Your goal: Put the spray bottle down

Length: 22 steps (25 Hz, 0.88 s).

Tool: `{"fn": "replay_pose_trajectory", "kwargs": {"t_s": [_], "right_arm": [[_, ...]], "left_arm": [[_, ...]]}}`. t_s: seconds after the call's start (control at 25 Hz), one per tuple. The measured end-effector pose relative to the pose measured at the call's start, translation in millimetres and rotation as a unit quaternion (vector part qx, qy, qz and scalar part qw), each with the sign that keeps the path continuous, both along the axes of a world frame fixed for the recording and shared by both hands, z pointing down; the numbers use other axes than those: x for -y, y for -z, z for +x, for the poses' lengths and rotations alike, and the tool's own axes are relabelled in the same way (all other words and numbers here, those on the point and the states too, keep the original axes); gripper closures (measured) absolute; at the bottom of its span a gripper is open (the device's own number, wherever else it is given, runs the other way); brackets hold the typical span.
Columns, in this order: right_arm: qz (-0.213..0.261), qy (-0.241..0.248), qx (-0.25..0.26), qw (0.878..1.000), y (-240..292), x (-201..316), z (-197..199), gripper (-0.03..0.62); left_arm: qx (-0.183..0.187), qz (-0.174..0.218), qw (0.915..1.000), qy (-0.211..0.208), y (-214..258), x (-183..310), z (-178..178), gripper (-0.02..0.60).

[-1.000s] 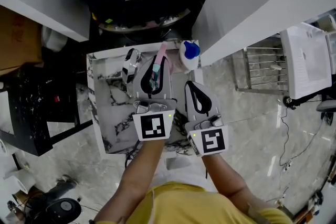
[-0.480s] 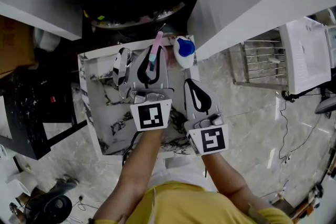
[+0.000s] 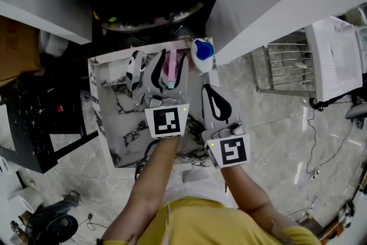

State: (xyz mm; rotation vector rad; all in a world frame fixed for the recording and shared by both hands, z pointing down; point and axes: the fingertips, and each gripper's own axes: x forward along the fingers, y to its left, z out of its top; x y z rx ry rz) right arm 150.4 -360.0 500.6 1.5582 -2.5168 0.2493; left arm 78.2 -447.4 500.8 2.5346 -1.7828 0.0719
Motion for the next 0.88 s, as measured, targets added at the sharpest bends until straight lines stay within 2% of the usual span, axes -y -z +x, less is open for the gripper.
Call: {"fn": "replay_pose_trajectory", "kwargs": {"t_s": [0.2,0.4,0.64,0.88], "right_arm": [[-0.001,-0.01,0.011,1.0,6.2,-2.9,-2.7,0.592],[0.005,-0.009,0.001,1.0,9.2,-9.1,-2.5,0.592],[0.017,-0.018,0.003,1.0,23.4,-13.7,-2.9,0.592],[0.038,-0.024,0.006,0.999,48.7,-21.6,-7.4,0.592]], "left_arm": [[0.01,-0.016,0.9998,-0.008,-7.1,-4.3,0.9,0.355],[0.013,-0.03,0.9994,-0.011,-6.8,-11.5,2.2,0.327],[0.014,-0.07,0.9975,-0.004,-7.4,-28.4,1.2,0.324],[0.009,-0.075,0.9971,0.01,10.0,-55.4,-13.3,0.319]]}}
